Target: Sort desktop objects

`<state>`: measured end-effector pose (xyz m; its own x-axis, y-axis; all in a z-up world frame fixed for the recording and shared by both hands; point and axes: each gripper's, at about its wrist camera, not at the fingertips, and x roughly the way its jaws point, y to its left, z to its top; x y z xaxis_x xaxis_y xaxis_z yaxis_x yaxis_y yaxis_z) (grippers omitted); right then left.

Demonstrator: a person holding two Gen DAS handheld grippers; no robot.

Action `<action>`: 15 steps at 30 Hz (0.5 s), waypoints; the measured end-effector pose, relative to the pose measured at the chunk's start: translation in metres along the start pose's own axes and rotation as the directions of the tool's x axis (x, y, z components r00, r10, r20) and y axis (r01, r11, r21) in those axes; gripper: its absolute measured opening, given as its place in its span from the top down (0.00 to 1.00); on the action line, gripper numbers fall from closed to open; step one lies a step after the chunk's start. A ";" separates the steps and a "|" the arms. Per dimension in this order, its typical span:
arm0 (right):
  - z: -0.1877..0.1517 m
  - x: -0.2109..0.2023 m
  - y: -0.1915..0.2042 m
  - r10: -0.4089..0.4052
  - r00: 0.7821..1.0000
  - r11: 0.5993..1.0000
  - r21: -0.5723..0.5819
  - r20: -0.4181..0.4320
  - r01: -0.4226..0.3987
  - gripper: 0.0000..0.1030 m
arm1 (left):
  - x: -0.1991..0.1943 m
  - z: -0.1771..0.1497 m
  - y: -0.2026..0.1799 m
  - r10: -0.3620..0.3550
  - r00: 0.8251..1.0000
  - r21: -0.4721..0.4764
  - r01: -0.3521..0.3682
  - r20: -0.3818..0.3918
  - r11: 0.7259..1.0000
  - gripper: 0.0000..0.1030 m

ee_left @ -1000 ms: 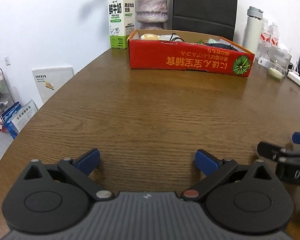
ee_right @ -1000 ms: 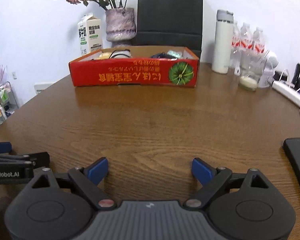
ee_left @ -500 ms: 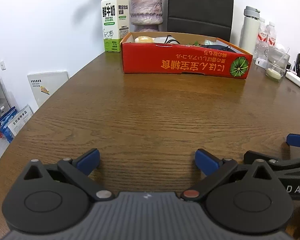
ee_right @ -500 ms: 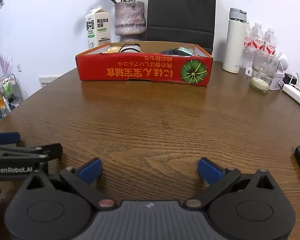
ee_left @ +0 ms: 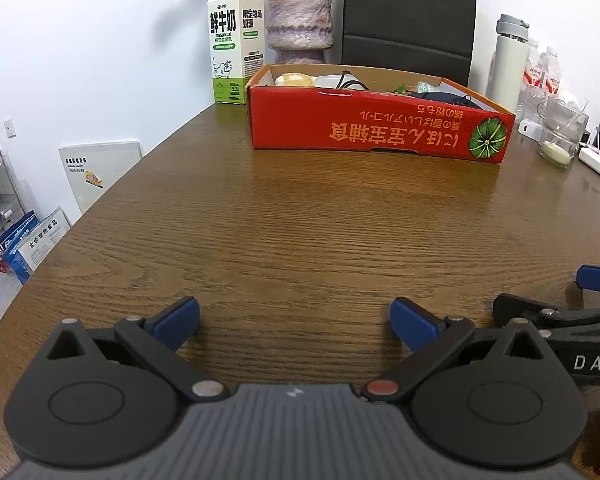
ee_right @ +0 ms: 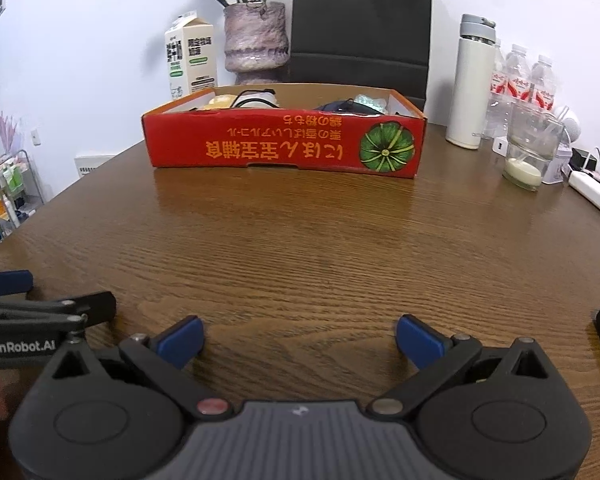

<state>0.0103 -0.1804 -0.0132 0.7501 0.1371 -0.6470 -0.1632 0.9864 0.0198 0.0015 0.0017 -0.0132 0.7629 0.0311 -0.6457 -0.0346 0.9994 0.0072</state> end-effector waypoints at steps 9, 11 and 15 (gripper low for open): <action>0.000 0.000 -0.001 -0.009 1.000 1.000 0.005 0.000 0.009 0.00 | 0.000 0.000 0.000 0.001 1.000 0.000 -0.001 0.000 1.000 0.00; 0.000 -0.001 -0.001 -0.009 1.000 1.000 0.006 0.000 0.009 0.00 | 0.000 0.000 0.000 0.001 1.000 0.000 -0.001 0.000 1.000 0.00; 0.000 -0.001 -0.001 -0.010 1.000 1.000 0.005 0.000 0.010 0.00 | 0.000 0.000 0.000 0.001 1.000 0.000 -0.001 0.000 1.000 0.00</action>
<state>0.0098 -0.1812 -0.0130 0.7518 0.1276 -0.6469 -0.1525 0.9881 0.0178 0.0018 0.0013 -0.0134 0.7632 0.0317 -0.6454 -0.0351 0.9994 0.0077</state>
